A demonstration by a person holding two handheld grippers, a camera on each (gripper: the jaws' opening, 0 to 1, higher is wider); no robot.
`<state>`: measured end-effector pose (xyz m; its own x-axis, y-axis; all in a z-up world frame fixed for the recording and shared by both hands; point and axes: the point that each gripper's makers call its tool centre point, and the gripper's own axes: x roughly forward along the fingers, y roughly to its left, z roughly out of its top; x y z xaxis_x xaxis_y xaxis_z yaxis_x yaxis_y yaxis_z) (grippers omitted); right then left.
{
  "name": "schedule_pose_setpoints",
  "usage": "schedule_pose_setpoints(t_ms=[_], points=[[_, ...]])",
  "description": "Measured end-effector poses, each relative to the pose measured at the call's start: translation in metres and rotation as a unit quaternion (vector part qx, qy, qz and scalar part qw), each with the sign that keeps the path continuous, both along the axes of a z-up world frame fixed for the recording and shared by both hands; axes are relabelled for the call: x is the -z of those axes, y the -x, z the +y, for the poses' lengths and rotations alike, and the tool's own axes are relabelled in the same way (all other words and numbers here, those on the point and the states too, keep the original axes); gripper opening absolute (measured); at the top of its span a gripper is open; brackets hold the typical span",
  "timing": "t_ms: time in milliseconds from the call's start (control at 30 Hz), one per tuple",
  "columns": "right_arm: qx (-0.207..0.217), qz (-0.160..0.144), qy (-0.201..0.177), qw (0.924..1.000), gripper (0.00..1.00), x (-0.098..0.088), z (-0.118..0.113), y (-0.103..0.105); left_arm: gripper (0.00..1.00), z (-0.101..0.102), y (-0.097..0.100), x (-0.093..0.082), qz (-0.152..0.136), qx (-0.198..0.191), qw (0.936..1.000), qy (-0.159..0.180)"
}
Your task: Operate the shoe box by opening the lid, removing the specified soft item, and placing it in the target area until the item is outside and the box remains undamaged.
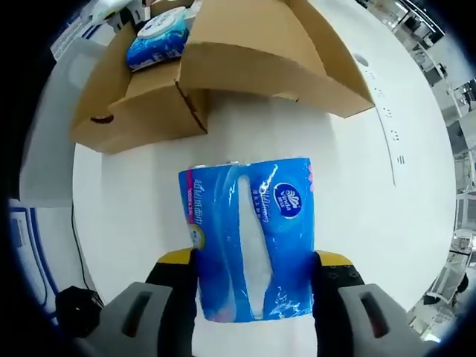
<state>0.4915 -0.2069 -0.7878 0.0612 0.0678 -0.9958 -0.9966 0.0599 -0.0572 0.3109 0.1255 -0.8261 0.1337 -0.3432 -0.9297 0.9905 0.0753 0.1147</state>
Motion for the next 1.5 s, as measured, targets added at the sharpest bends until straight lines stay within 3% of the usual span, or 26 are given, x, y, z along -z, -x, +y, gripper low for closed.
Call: schedule_pose_setpoints(t_ms=[367,467,633,833,900,1133,1267,1300,1367,1500], points=[[0.037,-0.033,-0.035,0.9982,0.59,-0.040,0.008,0.008,0.02,-0.001,0.000,-0.002,0.002,-0.001,1.0000,-0.001],[0.054,-0.037,-0.055,0.9963,0.56,-0.042,0.010,0.009,0.02,-0.001,0.000,-0.002,0.002,-0.001,1.0000,-0.001],[0.072,-0.048,-0.064,0.9942,0.52,-0.065,0.011,0.018,0.02,-0.001,-0.001,-0.003,0.003,-0.003,1.0000,-0.001],[0.090,-0.090,-0.091,0.9877,0.50,-0.093,0.022,0.028,0.02,0.000,-0.003,-0.003,0.005,-0.005,1.0000,-0.001],[0.109,-0.118,-0.111,0.9808,0.49,-0.098,0.029,0.028,0.02,0.000,-0.005,-0.003,0.005,-0.005,1.0000,-0.001],[0.115,-0.136,-0.116,0.9771,0.50,-0.105,0.037,0.050,0.02,-0.001,-0.008,-0.006,0.004,-0.003,1.0000,0.000],[0.123,-0.150,-0.134,0.9719,0.49,-0.116,0.046,0.057,0.02,-0.001,-0.009,-0.007,0.003,-0.002,1.0000,0.000],[0.129,-0.160,-0.146,0.9678,0.48,-0.113,0.048,0.045,0.02,-0.002,-0.009,-0.007,0.003,-0.003,1.0000,0.000],[0.110,-0.167,-0.172,0.9645,0.41,-0.123,0.060,0.052,0.02,-0.002,-0.009,-0.007,0.003,-0.003,1.0000,0.000],[0.124,-0.183,-0.173,0.9597,0.44,-0.134,0.067,0.065,0.02,-0.003,-0.008,-0.007,0.003,-0.002,1.0000,-0.001]])
